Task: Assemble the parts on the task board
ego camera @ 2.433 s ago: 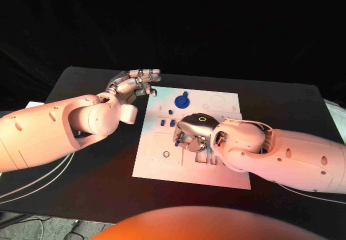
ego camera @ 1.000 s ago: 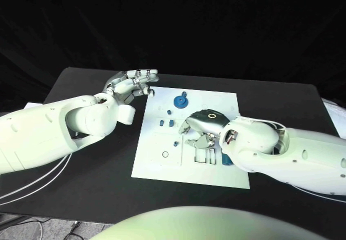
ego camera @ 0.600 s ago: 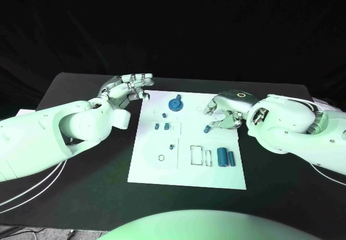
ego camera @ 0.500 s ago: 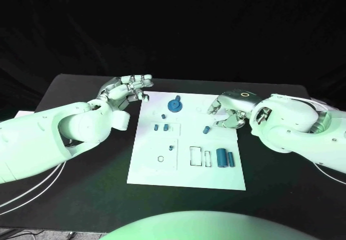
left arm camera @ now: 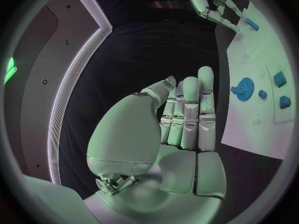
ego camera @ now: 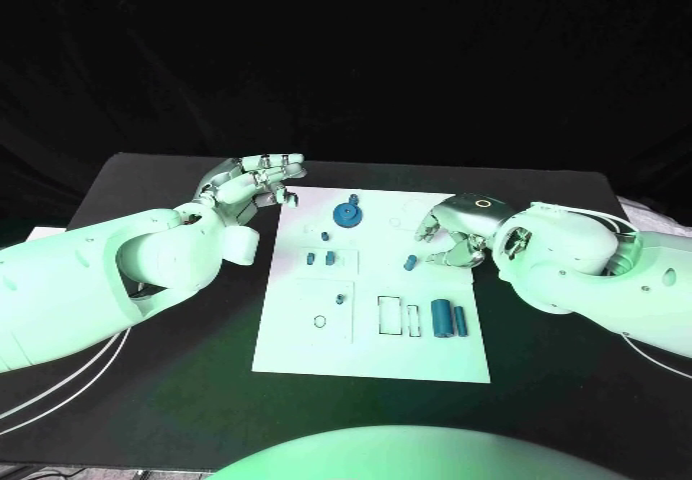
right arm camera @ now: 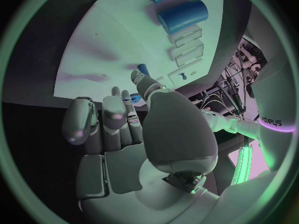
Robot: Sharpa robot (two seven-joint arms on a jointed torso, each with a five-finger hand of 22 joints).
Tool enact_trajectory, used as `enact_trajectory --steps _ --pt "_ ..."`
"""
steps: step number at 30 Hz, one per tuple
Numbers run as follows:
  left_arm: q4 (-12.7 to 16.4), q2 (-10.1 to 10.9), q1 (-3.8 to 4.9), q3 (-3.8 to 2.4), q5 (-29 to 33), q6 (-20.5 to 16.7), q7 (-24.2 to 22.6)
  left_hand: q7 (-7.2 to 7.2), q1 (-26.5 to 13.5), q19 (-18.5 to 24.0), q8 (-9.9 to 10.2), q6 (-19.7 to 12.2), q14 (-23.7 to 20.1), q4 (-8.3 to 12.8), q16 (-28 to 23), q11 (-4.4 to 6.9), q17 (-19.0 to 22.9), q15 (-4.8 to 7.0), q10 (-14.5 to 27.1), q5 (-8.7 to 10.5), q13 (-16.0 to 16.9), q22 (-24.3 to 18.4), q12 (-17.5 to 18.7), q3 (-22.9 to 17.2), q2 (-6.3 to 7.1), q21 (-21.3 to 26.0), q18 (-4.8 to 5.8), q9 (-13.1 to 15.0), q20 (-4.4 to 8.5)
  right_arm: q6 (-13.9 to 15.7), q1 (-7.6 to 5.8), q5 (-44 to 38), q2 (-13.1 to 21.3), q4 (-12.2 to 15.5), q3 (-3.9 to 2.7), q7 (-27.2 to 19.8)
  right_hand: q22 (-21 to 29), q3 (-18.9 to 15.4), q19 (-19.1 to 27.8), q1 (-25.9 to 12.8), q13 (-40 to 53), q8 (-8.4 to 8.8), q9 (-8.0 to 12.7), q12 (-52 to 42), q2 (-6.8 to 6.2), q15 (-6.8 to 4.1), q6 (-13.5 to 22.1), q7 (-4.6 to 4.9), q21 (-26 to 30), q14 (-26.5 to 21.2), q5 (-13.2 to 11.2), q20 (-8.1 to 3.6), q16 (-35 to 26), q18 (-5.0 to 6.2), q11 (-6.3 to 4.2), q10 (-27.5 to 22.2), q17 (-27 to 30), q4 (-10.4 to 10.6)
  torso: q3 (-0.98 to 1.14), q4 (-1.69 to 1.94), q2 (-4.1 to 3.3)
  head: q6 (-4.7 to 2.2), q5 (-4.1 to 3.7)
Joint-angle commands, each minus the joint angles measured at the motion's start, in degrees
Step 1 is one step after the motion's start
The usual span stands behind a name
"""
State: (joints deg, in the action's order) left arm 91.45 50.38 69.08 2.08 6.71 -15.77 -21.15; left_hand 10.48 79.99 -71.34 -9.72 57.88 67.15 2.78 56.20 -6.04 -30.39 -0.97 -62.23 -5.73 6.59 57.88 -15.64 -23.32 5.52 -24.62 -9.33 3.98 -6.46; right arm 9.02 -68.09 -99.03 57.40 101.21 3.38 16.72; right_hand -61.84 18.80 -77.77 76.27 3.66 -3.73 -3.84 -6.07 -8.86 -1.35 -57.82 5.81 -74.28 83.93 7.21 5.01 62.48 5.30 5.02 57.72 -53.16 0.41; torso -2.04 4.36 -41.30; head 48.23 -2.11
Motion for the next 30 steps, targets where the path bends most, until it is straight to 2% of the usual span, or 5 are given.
enact_trajectory --steps 1,5,11,21,30 --pt "-0.01 -0.1 0.01 -0.04 -0.49 1.27 -0.25 -0.02 0.42 0.06 -0.29 -0.31 -0.3 0.38 0.21 -0.02 0.09 -0.07 0.22 -0.25 0.1 -0.09 -0.38 -0.01 0.03 0.27 -1.07 0.01 -0.06 -1.28 0.38 -0.87 -0.32 -0.01 0.01 -0.33 -0.02 -0.21 -0.19 0.72 0.1 0.02 0.03 -0.3 0.25 -0.31 -0.18 -0.17 0.33 0.66 -0.15 -0.49 -0.38 0.43 -0.31 0.62 0.13 0.13 -0.06 -0.03 -0.05 0.1 0.07" --pt "-0.08 -0.1 0.01 -0.04 -0.49 1.28 -0.25 -0.02 0.42 0.06 -0.29 -0.31 -0.3 0.38 0.21 -0.02 0.09 -0.07 0.22 -0.25 0.1 -0.09 -0.38 -0.01 0.03 0.27 -1.07 0.01 -0.06 -1.58 0.76 -0.44 -0.81 0.08 0.05 -0.83 -0.05 0.03 -0.29 1.16 0.12 -0.02 0.01 -0.84 0.66 -0.56 -0.51 0.01 0.34 0.72 -0.07 -0.68 -0.38 0.42 -0.59 1.64 0.2 0.18 -0.1 -0.09 -0.02 0.09 0.12" --pt "-0.18 -0.11 0.01 -0.04 -0.5 1.29 -0.23 -0.02 0.42 0.06 -0.29 -0.31 -0.3 0.38 0.21 -0.02 0.09 -0.07 0.22 -0.25 0.1 -0.09 -0.38 -0.01 0.03 0.27 -1.07 0.01 -0.06 -1.86 1.1 -0.17 -1.34 0.21 0.09 -1.3 -0.07 0.4 -0.38 1.47 0.08 -0.04 0.0 -1.26 0.94 -0.69 -0.77 0.1 0.35 0.77 0.0 -0.85 -0.38 0.4 -0.79 2.64 0.26 0.2 -0.07 0.04 0.04 0.21 0.14" --pt "-0.26 -0.08 0.01 -0.04 -0.5 1.33 -0.19 0.0 0.33 0.05 -0.33 -0.33 -0.31 0.35 0.23 -0.05 0.11 -0.09 0.26 -0.22 0.11 -0.09 -0.46 0.08 0.02 0.27 -1.05 0.01 -0.07 -1.2 1.32 0.27 -2.34 0.12 0.11 -1.81 -1.44 2.08 -1.12 2.09 -0.03 0.0 0.01 -1.68 1.76 -0.22 -1.17 0.3 -0.45 1.09 0.21 -0.55 0.51 0.06 -0.97 4.81 -0.63 0.25 -0.09 -0.03 0.02 0.18 0.24" --pt "-0.28 -0.02 0.01 -0.04 -0.5 1.26 0.0 0.0 0.33 0.05 -0.33 -0.33 -0.31 0.35 0.23 -0.05 0.11 -0.09 0.26 -0.22 0.11 -0.09 -0.46 0.08 0.02 0.27 -1.05 0.01 -0.07 -2.85 1.68 1.31 -3.02 0.11 0.12 -2.25 -2.99 3.87 -1.9 2.09 -0.04 -0.17 -0.09 -1.51 1.85 -0.11 -2.16 0.85 -1.46 1.51 0.25 -0.38 2.04 -0.2 -1.28 7.18 -2.13 0.29 -0.09 -0.01 -0.02 0.26 0.33"
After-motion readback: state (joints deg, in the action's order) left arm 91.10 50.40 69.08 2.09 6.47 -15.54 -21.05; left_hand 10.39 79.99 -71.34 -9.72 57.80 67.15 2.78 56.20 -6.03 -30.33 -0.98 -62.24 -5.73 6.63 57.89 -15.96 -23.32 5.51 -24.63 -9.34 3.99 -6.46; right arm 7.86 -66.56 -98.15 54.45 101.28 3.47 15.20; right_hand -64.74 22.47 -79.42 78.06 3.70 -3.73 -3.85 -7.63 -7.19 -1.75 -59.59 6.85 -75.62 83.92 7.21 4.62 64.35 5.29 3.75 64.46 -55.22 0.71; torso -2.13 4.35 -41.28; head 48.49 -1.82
